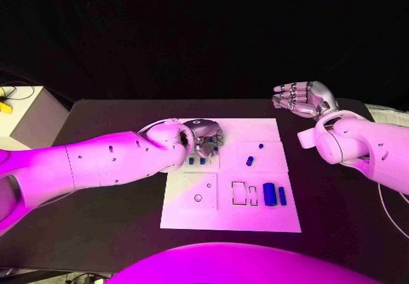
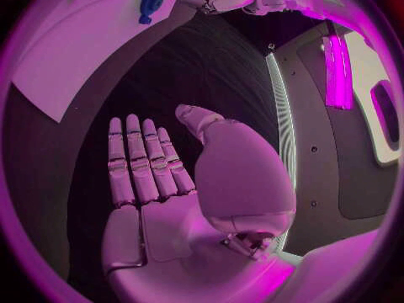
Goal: Assemble the parts on the task board
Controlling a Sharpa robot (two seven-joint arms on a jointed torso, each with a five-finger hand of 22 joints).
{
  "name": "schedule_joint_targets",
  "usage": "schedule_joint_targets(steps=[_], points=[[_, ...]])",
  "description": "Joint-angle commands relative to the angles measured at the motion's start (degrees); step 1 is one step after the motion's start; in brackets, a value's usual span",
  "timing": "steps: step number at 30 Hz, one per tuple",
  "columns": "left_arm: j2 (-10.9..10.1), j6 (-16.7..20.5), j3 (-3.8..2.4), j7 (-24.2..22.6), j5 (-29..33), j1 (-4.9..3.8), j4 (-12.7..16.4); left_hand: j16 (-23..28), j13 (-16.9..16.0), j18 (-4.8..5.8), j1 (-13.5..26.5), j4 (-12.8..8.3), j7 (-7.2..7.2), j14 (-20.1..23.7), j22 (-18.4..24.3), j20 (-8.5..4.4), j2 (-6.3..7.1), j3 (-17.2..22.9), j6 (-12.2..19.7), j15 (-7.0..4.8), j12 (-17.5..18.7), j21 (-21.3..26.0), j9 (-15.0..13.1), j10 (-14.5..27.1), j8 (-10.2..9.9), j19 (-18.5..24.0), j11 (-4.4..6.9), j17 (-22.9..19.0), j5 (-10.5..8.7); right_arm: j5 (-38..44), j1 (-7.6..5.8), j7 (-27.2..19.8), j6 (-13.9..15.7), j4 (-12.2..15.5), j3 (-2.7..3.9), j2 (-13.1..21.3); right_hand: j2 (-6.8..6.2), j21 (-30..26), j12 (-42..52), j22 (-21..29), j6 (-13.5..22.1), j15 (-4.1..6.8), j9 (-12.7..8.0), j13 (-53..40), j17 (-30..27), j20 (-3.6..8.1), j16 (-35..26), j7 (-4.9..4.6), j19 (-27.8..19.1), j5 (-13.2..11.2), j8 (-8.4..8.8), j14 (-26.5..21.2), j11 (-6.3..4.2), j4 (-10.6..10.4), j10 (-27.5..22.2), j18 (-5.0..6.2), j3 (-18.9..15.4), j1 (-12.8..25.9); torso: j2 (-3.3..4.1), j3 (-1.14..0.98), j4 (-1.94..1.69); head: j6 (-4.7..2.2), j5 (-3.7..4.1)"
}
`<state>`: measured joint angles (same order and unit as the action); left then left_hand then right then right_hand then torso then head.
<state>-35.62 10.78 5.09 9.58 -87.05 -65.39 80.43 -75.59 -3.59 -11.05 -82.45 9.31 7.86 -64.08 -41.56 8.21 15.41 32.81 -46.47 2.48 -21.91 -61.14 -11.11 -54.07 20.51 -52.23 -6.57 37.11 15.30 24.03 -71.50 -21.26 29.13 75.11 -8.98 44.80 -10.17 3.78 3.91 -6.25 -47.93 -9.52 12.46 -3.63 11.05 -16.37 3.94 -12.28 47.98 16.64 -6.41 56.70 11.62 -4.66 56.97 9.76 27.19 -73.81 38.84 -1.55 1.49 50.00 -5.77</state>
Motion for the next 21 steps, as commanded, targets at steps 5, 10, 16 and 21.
schedule_joint_targets(steps=[5, 10, 16, 21], points=[[0.3, -2.6, 0.1, 0.0, 0.7, 0.11, -0.3, -0.8, -0.2, 0.45, -0.5, -0.4, 1.01, -0.4, -0.1, 0.49, -0.97, 0.0, -2.7, 0.14, 1.0, 0.2, -0.2, -2.1, 0.4, -0.2, 0.03, 0.6, -0.16, 0.0, 0.0, -0.5, -0.8, 0.1, 0.02, 0.0, 0.43, 0.0, -0.3, 0.1, -0.3, -0.21, -0.1, 0.0, -0.1, 0.1, -0.1, -2.78, -0.4, -0.3, 0.06, 0.2, 0.16, 0.3, 0.2, 0.69, -0.1, 0.0, 0.03, 0.03, 0.03, 0.0, 0.04], [0.5, -3.0, 0.1, 0.2, 0.7, 0.11, -0.6, -1.4, -0.3, 0.62, -1.0, -1.0, 1.26, -1.0, -1.1, 0.31, -1.74, 0.3, -4.7, -0.07, 1.4, -0.7, -0.5, -3.7, 0.9, -1.0, 0.24, 1.0, -0.16, 0.0, 0.0, -0.5, -0.8, 0.1, 0.02, 0.0, 0.43, 0.0, -0.3, 0.1, -0.3, -0.21, -0.1, 0.0, -0.1, 0.1, -0.1, -2.78, -0.4, -0.3, 0.06, 0.2, 0.16, 0.3, 0.2, 0.69, -0.1, 0.0, 0.04, 0.03, 0.01, 0.0, 0.05], [0.8, -3.0, 0.1, 0.3, 0.7, 0.11, -0.9, -2.0, -0.4, 0.87, -1.5, -1.6, 1.13, -1.8, -2.6, 0.08, -2.66, 0.5, -6.2, -0.38, 1.5, -1.9, -0.8, -5.4, 1.2, -2.1, 0.61, 1.9, -0.22, 0.0, 0.0, -0.5, -0.8, 0.1, 0.02, 0.0, 0.43, 0.0, -0.3, 0.1, -0.3, -0.21, -0.1, 0.0, -0.1, 0.1, -0.1, -2.78, -0.4, -0.3, 0.06, 0.2, 0.16, 0.3, 0.2, 0.69, -0.1, 0.0, 0.01, 0.05, 0.03, 0.0, 0.08], [0.9, -3.0, 0.1, 0.4, 0.7, 0.11, -1.1, -2.5, -0.5, 1.1, -1.9, -2.2, 1.09, -2.7, -3.8, -0.13, -3.19, 0.6, -6.9, -0.62, 1.5, -2.9, -0.9, -6.3, 1.3, -3.1, 0.86, 3.0, -0.27, 0.0, 0.0, -0.5, -0.8, 0.1, 0.02, 0.0, 0.5, 0.0, -0.3, 0.2, -0.4, -0.22, -0.1, 0.0, -0.2, 0.1, -0.1, -2.81, -0.4, -0.4, 0.07, 0.2, 0.18, 0.2, 0.2, 0.69, -0.1, 0.0, -0.02, 0.04, 0.02, 0.0, 0.12]])
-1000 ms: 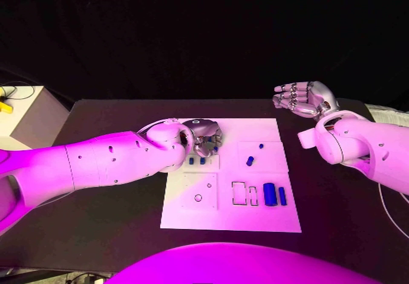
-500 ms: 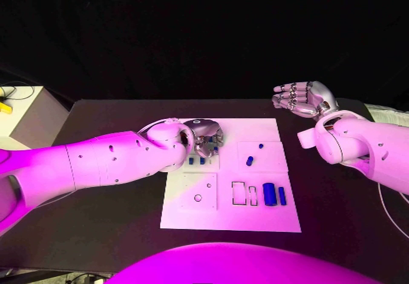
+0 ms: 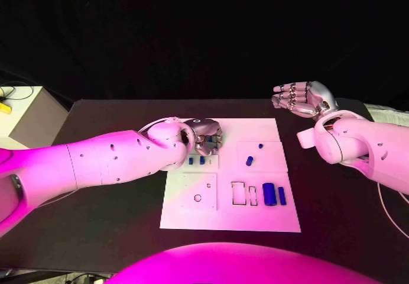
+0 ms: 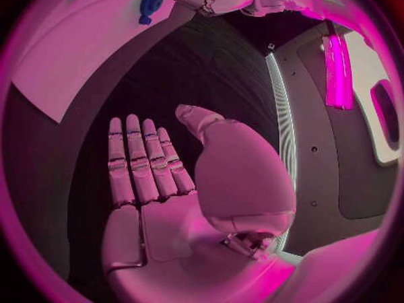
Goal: Assemble the parts on the task board
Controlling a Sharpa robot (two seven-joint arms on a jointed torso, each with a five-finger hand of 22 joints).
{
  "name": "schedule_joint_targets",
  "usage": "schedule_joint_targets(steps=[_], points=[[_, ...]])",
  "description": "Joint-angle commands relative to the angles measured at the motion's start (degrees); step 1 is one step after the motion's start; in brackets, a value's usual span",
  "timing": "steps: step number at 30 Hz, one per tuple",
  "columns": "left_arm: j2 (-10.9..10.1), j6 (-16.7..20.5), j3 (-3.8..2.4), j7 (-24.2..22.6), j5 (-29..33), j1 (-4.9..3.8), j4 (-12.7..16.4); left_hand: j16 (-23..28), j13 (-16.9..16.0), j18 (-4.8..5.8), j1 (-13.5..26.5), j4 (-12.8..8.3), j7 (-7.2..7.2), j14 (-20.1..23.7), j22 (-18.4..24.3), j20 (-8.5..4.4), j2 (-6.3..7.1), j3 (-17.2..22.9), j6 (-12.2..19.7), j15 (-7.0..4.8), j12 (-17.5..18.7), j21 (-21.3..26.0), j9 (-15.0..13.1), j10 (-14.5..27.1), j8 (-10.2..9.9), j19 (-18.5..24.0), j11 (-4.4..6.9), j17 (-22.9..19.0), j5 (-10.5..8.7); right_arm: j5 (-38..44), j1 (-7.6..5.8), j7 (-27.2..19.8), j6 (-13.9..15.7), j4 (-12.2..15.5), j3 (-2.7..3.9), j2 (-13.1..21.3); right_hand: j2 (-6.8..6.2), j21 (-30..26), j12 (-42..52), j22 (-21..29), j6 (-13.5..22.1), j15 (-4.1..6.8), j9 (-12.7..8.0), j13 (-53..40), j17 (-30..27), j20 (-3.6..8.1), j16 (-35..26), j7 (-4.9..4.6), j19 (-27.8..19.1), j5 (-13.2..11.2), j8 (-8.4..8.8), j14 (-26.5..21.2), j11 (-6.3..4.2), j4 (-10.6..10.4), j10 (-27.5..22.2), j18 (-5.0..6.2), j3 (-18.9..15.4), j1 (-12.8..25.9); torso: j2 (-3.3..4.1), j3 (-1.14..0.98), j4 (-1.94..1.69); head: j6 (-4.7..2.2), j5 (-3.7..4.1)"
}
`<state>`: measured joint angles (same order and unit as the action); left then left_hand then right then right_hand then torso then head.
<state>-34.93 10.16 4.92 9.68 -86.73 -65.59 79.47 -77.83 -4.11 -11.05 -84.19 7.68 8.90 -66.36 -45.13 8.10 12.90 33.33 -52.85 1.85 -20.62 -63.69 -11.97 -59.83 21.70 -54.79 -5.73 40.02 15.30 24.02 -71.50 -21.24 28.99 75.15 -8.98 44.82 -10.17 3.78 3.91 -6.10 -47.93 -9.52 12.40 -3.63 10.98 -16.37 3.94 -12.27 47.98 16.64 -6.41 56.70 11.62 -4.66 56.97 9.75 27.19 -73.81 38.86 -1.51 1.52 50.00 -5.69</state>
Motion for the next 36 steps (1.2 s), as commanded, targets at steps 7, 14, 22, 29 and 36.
schedule_joint_targets(steps=[7, 14, 22, 29, 36], points=[[0.2, -2.7, 0.27, 0.6, 0.3, 0.31, -0.2, -0.4, 0.0, 1.16, -0.6, -1.2, 0.12, -0.5, -0.6, -0.15, -0.76, 0.2, -0.5, -0.03, 0.6, -0.7, -0.1, -0.5, -0.1, -0.7, -0.01, 0.1, -0.32, 0.0, 0.01, -0.5, -0.7, 0.1, 0.02, 0.0, 0.5, 0.0, -0.3, 0.1, -0.4, -0.22, -0.1, 0.0, -0.1, 0.09, -0.1, -2.82, -0.4, -0.4, 0.07, 0.2, 0.17, 0.2, 0.2, 0.69, -0.1, 0.0, -0.04, 0.0, -0.01, 0.0, 0.13], [0.2, -4.6, 0.27, 1.1, 0.0, 0.31, -0.2, -0.3, 0.2, 1.08, -1.0, -2.3, 0.32, 0.0, -0.5, -0.16, -0.51, 0.6, 0.2, 0.14, 1.5, -1.0, 0.3, 0.0, -1.1, 0.0, -0.31, -0.8, -0.32, 0.0, 0.01, -0.5, -0.7, 0.1, 0.02, 0.1, 0.5, 0.0, -0.3, 0.1, -0.4, -0.22, -0.1, 0.0, -0.1, 0.09, -0.1, -2.82, -0.4, -0.4, 0.07, 0.2, 0.17, 0.2, 0.2, 0.69, -0.1, 0.0, -0.05, -0.01, -0.03, 0.0, 0.16], [0.2, -6.2, 0.27, 1.5, -0.5, 0.31, -0.3, 0.0, 0.2, 0.98, -0.9, -2.6, 0.24, 0.8, -0.2, -0.03, -0.34, 0.8, 0.7, 0.33, 2.1, -0.9, 0.5, 0.4, -1.7, 0.7, -0.52, -2.0, -0.34, 0.0, 0.01, -0.5, -0.8, 0.1, 0.02, 0.0, 0.5, 0.0, -0.3, 0.1, -0.4, -0.22, -0.1, 0.0, -0.1, 0.09, -0.1, -2.82, -0.4, -0.4, 0.07, 0.2, 0.17, 0.2, 0.2, 0.69, -0.1, 0.0, -0.03, -0.03, -0.01, 0.0, 0.13], [0.2, -6.5, 0.27, 1.5, -0.7, 0.31, -0.3, 0.0, 0.1, 1.01, -0.9, -2.9, 0.31, 0.8, -0.5, 0.0, -0.45, 0.9, 0.6, 0.3, 2.0, -1.2, 0.5, 0.0, -1.8, 0.7, -0.43, -2.0, -0.36, 0.0, 0.01, -0.6, -0.8, 0.0, 0.02, 0.0, 0.66, 0.0, -0.3, 0.2, -0.4, -0.23, -0.1, 0.0, -0.2, 0.09, -0.1, -2.84, -0.4, -0.4, 0.09, 0.3, 0.18, 0.2, 0.2, 0.69, -0.1, 0.1, -0.03, -0.02, -0.03, 0.0, 0.13], [0.3, -6.4, 0.27, 1.5, -0.8, 0.31, -0.4, -0.2, 0.0, 1.03, -1.0, -3.0, 0.35, 0.7, -0.8, 0.0, -0.53, 0.9, 0.5, 0.25, 1.9, -1.4, 0.5, -0.3, -1.9, 0.7, -0.37, -1.8, -0.36, 0.0, 0.01, -0.6, -0.9, 0.0, 0.02, -0.1, 0.66, 0.0, -0.3, 0.2, -0.4, -0.23, -0.1, 0.0, -0.2, 0.09, -0.1, -2.84, -0.4, -0.4, 0.09, 0.3, 0.18, 0.2, 0.2, 0.69, -0.1, 0.1, -0.05, 0.0, -0.04, 0.0, 0.1]])
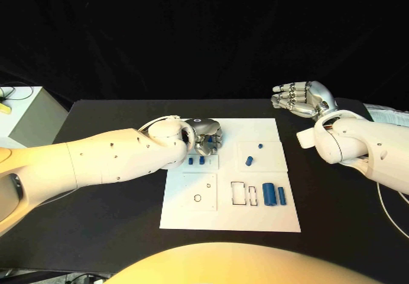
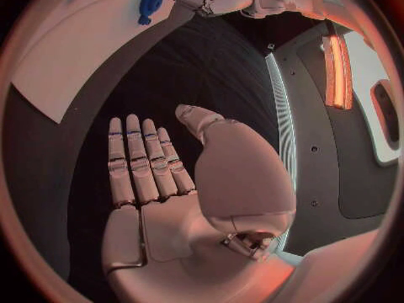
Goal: Assemble the parts on the task board
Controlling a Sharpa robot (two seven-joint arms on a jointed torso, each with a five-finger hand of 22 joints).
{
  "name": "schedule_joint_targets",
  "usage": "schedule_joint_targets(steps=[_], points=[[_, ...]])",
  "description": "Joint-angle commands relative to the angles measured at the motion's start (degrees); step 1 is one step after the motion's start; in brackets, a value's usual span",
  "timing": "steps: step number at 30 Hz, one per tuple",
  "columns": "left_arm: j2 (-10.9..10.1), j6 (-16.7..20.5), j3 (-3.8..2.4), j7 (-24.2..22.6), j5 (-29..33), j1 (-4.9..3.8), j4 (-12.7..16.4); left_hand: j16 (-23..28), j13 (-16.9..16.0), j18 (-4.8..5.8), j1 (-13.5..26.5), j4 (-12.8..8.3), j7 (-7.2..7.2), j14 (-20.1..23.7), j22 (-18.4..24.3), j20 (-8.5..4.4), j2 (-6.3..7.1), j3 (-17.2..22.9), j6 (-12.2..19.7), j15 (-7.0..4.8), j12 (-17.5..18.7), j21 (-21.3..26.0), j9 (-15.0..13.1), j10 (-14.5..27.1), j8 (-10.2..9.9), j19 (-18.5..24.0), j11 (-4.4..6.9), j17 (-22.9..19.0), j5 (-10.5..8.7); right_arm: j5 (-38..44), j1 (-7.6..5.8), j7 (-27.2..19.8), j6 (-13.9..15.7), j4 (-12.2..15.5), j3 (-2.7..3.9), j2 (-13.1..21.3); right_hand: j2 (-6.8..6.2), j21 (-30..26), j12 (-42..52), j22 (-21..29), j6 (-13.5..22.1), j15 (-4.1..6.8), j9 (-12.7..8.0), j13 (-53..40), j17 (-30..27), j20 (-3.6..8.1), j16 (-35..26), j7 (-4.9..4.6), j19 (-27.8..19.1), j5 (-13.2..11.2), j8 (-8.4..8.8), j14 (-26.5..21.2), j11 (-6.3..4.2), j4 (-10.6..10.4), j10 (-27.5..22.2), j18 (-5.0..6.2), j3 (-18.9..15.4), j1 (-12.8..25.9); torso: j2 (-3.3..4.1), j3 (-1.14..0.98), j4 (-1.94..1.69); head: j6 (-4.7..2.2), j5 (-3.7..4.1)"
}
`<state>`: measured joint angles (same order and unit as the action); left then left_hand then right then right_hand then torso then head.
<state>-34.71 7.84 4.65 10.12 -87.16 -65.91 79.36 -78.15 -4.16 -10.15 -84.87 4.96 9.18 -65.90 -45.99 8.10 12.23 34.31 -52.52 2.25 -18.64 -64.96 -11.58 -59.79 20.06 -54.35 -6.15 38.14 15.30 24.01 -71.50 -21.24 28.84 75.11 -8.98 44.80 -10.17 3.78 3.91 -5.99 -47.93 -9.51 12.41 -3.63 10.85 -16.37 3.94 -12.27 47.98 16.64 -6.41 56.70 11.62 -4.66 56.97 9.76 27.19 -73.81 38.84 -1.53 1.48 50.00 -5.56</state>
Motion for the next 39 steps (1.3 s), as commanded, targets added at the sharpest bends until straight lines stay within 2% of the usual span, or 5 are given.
schedule_joint_targets(steps=[1, 10, 23, 32, 39], points=[[0.1, -4.0, 0.55, 1.1, -0.4, 0.63, -0.4, 0.2, 0.1, 0.12, -0.3, -0.3, 0.07, 0.3, 0.1, 0.01, 0.14, -0.1, 0.2, -0.15, -0.1, -0.1, 0.1, -0.3, -0.3, 0.2, 0.06, 0.1, -0.37, 0.0, 0.01, -0.5, -0.7, 0.0, 0.02, 0.0, 0.66, 0.0, -0.3, 0.0, -0.4, -0.23, -0.1, 0.0, 0.0, 0.09, -0.1, -2.84, -0.4, -0.4, 0.09, 0.3, 0.18, 0.2, 0.2, 0.69, -0.1, 0.1, -0.01, 0.02, -0.02, 0.0, -0.02], [0.3, -3.1, 0.56, 1.0, -1.1, 0.64, -0.7, -0.8, -0.6, 0.54, -0.5, -1.4, 0.03, -1.2, -2.5, -0.22, -0.44, 0.0, -1.4, -0.55, -0.9, -2.1, -0.1, -2.4, -0.1, -1.3, 0.51, 2.1, -0.36, 0.0, 0.01, -0.6, -0.8, 0.0, 0.02, -0.1, 0.66, 0.0, -0.3, 0.0, -0.4, -0.23, -0.1, 0.0, 0.0, 0.09, -0.1, -2.84, -0.4, -0.4, 0.09, 0.3, 0.18, 0.2, 0.2, 0.69, -0.1, 0.1, 0.02, 0.01, 0.01, 0.0, -0.11], [0.0, 3.9, 0.56, -2.3, -1.1, 0.68, -0.6, -3.4, -2.3, 1.75, -0.6, -3.7, -0.87, -6.9, -8.8, -1.23, -1.25, 1.1, -5.1, -1.67, -2.8, -6.8, -1.1, -5.8, 0.3, -6.4, 1.68, 10.2, -0.01, 0.0, 0.01, -0.6, -0.8, 0.2, 0.02, -0.1, 0.66, 0.0, -0.3, 0.0, -0.4, -0.23, -0.1, 0.0, 0.0, 0.09, -0.1, -2.84, -0.4, -0.4, 0.09, 0.3, 0.18, 0.2, 0.2, 0.69, -0.1, 0.1, 0.02, 0.02, 0.01, 0.0, -0.26], [-0.9, 7.0, 0.47, -4.5, -0.1, 0.71, 0.5, -3.5, -2.5, 1.83, -0.4, -3.9, -0.83, -7.3, -9.3, -1.29, -1.17, 1.4, -5.3, -1.71, -2.8, -7.1, -1.1, -5.9, 0.1, -6.8, 1.69, 10.5, 0.03, 0.0, 0.01, -0.7, -0.8, 0.2, 0.02, 0.0, 0.77, 0.0, -0.2, 0.2, -0.6, -0.21, -0.1, 0.0, -0.1, 0.09, 0.0, -2.84, -0.4, -0.4, 0.11, 0.4, 0.17, 0.1, 0.3, 0.69, -0.1, 0.2, 0.02, 0.04, 0.02, 0.0, -0.2], [-2.3, 7.3, -0.21, -5.1, 0.8, 0.7, 2.4, -3.5, -2.5, 1.77, -0.3, -4.0, -0.72, -7.3, -9.0, -1.31, -1.1, 1.6, -5.2, -1.69, -2.7, -7.1, -1.1, -5.8, -0.1, -6.6, 1.62, 10.4, 0.06, 0.0, 0.02, -0.7, -0.8, 0.3, 0.03, 0.1, 0.77, 0.0, -0.2, 0.2, -0.6, -0.21, -0.1, 0.0, -0.1, 0.09, 0.0, -2.84, -0.4, -0.4, 0.11, 0.4, 0.17, 0.1, 0.3, 0.69, -0.1, 0.2, -0.03, 0.0, -0.01, 0.0, -0.21]])
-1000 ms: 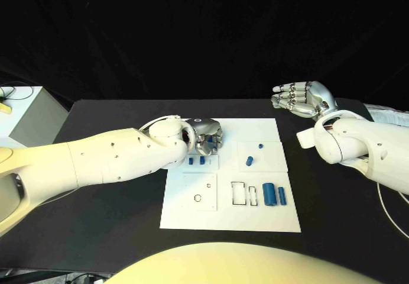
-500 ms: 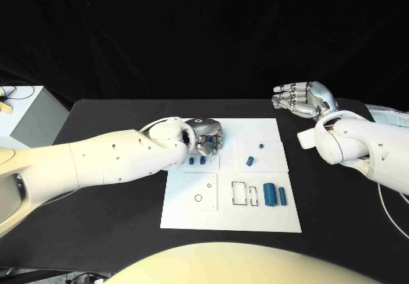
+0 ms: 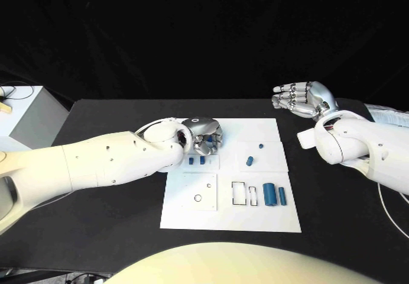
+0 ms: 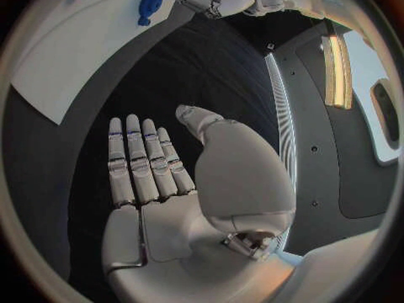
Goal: Assemble the parts on the task board
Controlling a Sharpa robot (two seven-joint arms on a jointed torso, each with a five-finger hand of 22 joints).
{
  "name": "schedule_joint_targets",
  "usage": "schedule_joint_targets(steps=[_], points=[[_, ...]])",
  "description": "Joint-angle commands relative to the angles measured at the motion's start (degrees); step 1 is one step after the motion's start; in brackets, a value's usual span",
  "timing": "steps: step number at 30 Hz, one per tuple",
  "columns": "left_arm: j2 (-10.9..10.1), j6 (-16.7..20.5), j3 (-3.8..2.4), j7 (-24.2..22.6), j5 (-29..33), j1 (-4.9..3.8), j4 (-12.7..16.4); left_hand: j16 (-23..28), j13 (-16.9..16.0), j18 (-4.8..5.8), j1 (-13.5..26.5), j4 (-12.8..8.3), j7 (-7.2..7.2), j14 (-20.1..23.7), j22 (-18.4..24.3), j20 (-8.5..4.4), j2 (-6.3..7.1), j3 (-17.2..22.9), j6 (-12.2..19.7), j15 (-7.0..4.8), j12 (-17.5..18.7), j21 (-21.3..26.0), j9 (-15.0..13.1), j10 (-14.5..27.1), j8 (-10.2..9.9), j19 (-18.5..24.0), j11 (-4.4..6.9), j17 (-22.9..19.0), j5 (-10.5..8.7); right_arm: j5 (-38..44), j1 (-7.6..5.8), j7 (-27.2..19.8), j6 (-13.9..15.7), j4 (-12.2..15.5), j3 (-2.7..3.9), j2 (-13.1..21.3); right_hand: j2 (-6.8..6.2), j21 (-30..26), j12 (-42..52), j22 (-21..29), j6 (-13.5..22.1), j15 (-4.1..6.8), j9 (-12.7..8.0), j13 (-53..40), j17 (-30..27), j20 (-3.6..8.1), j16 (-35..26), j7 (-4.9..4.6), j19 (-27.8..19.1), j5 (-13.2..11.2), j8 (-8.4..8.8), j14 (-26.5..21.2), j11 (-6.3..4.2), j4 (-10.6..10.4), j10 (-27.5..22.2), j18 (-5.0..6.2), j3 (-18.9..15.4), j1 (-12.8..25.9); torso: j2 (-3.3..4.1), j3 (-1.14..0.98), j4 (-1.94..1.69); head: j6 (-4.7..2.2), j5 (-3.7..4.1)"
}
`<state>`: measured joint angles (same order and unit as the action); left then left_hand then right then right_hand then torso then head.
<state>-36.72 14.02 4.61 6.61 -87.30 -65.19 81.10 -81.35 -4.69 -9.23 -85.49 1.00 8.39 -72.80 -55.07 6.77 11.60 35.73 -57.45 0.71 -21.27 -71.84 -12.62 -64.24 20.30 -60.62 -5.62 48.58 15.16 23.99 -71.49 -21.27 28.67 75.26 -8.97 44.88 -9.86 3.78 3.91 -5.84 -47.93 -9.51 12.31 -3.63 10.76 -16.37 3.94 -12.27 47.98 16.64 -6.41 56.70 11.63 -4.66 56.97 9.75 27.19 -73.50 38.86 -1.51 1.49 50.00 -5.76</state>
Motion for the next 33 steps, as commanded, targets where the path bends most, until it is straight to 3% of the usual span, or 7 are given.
schedule_joint_targets(steps=[1, 6, 13, 33], points=[[-0.6, 1.0, -0.31, -1.6, 1.1, -0.03, 1.0, -0.2, -2.0, 0.88, 0.4, 0.0, 0.12, -0.3, 0.0, 0.02, -0.44, 0.3, -0.3, -0.12, 0.0, -0.2, -0.1, -1.3, -0.4, -0.4, 1.06, -0.2, 0.2, 0.1, 0.01, -0.7, -0.7, 0.1, 0.03, 0.1, 0.47, 0.0, -0.2, 0.0, -0.6, -0.22, 0.0, 0.0, -0.1, 0.09, 0.0, -2.84, -0.4, -0.4, 0.11, 0.4, 0.17, 0.1, 0.3, 0.7, -0.1, -0.1, -0.06, -0.03, -0.04, 0.0, -0.01], [-2.2, 0.2, -1.01, -1.5, 1.8, -0.07, 2.8, -0.2, -2.0, 0.87, 0.5, 0.0, 0.16, -0.2, 0.0, 0.03, -0.38, 0.3, -0.3, -0.09, 0.0, -0.2, -0.1, -1.3, -0.4, -0.3, 1.02, -0.5, 0.19, 0.1, 0.01, -0.7, -0.7, 0.1, 0.03, 0.1, 0.47, 0.0, -0.2, 0.0, -0.6, -0.22, 0.0, 0.0, -0.1, 0.09, 0.0, -2.84, -0.4, -0.4, 0.11, 0.4, 0.17, 0.1, 0.3, 0.7, -0.1, -0.1, -0.09, -0.04, -0.07, 0.0, 0.0], [-4.1, -1.1, -1.49, -1.0, 2.4, -0.13, 4.1, -0.2, -2.0, 0.88, 0.6, 0.0, 0.18, -0.2, 0.0, 0.04, -0.35, 0.3, -0.3, -0.08, 0.0, -0.2, -0.1, -1.3, -0.4, -0.3, 1.01, -0.5, 0.18, 0.1, 0.01, -0.7, -0.7, 0.1, 0.03, 0.2, 0.47, 0.0, -0.2, 0.0, -0.6, -0.22, 0.0, 0.0, -0.1, 0.09, 0.0, -2.84, -0.4, -0.4, 0.11, 0.4, 0.17, 0.1, 0.3, 0.7, -0.1, -0.1, -0.07, -0.02, -0.03, 0.0, 0.02], [-6.8, -3.2, -1.63, -0.3, 3.5, -0.17, 2.8, -0.1, -2.1, 0.9, 0.7, -0.1, 0.19, -0.2, -0.1, 0.05, -0.31, 0.4, -0.4, -0.06, 0.1, -0.3, -0.1, -1.3, -0.5, -0.3, 1.0, -0.7, 0.19, 0.1, 0.03, -0.7, -0.7, 0.0, 0.03, 0.3, 0.47, 0.0, -0.2, 0.0, -0.6, -0.22, 0.0, 0.0, -0.1, 0.09, 0.0, -2.84, -0.4, -0.4, 0.11, 0.4, 0.17, 0.1, 0.3, 0.7, -0.1, -0.1, -0.02, 0.01, 0.02, 0.0, -0.07]])
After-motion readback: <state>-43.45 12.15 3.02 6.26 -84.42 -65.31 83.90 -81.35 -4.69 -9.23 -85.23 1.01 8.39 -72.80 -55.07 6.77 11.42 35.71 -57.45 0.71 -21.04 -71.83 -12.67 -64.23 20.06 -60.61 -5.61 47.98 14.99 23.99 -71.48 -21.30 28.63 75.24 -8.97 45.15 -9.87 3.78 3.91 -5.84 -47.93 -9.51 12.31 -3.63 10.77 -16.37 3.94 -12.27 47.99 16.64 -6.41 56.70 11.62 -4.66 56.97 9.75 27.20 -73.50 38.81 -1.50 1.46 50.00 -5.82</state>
